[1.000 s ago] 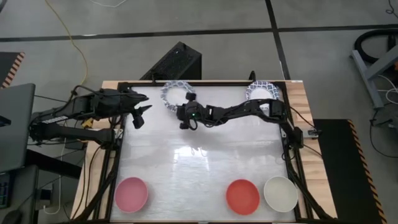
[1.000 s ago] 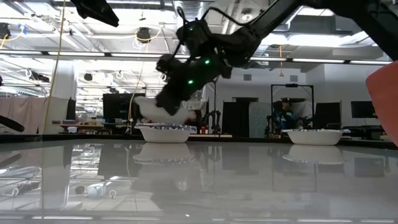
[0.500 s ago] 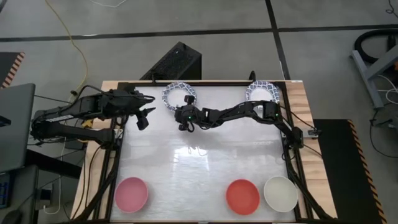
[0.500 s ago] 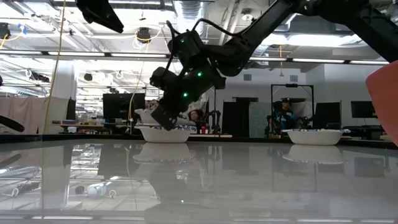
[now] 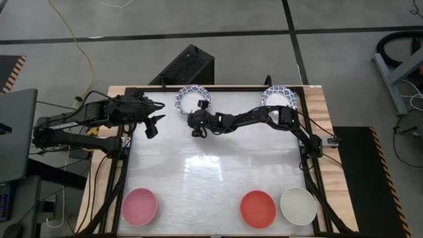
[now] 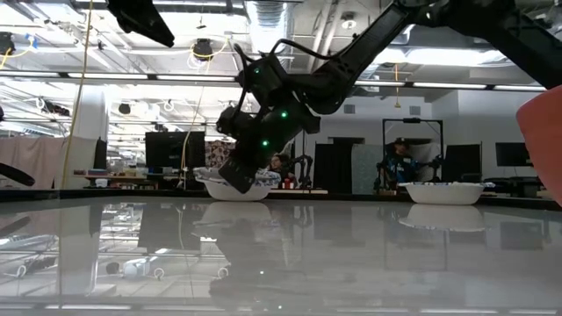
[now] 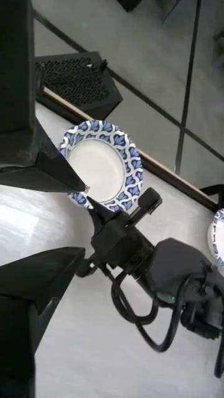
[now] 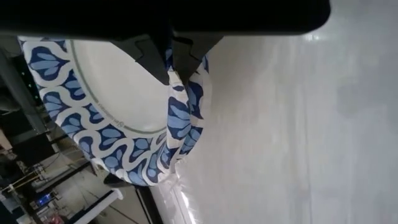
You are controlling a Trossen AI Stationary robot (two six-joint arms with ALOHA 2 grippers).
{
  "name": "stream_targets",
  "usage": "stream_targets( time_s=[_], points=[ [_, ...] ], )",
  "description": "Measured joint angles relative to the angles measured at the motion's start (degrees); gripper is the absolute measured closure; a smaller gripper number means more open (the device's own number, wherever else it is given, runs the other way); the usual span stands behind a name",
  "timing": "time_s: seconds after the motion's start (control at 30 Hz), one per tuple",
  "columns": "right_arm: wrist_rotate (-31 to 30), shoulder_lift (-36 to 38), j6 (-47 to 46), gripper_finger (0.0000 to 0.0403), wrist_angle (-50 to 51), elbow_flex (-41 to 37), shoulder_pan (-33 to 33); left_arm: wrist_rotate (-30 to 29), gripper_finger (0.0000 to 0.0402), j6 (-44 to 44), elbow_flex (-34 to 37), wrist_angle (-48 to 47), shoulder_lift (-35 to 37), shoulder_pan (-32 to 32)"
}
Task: Nest bowls inside each other
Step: Stack the blue patterned bowl on top of the blue patterned bowl
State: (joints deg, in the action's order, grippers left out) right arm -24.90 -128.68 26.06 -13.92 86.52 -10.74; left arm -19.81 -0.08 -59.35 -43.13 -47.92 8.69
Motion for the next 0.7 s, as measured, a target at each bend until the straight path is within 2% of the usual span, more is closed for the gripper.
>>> stream_targets(
  time_s=[0.1, 0.2, 0.37, 0.53, 0.7],
  points=[
    [3.01, 0.00, -1.71, 0.0379, 0.16, 0.00, -0.35, 0.00, 0.0258, 0.00, 0.00, -0.02, 0.00, 0.00],
    [5.48, 0.00, -3.47, 0.0350, 0.36, 0.12, -0.36, 0.00, 0.0258, 0.00, 0.00, -0.07, 0.00, 0.00],
    [5.67, 0.00, -5.29, 0.0295, 1.24, 1.64, -0.36, -0.02, 0.0258, 0.02, 0.00, -0.58, 0.00, 0.00],
    [6.31, 0.00, -5.26, 0.0249, 7.84, 6.13, -0.37, -0.02, 0.0258, 0.04, 0.00, -1.12, 0.00, 0.00],
    [13.42, 0.04, -5.26, 0.0221, 14.09, 10.26, -0.82, -0.04, 0.0258, 0.07, 0.00, -1.18, 0.00, 0.00]
  ],
)
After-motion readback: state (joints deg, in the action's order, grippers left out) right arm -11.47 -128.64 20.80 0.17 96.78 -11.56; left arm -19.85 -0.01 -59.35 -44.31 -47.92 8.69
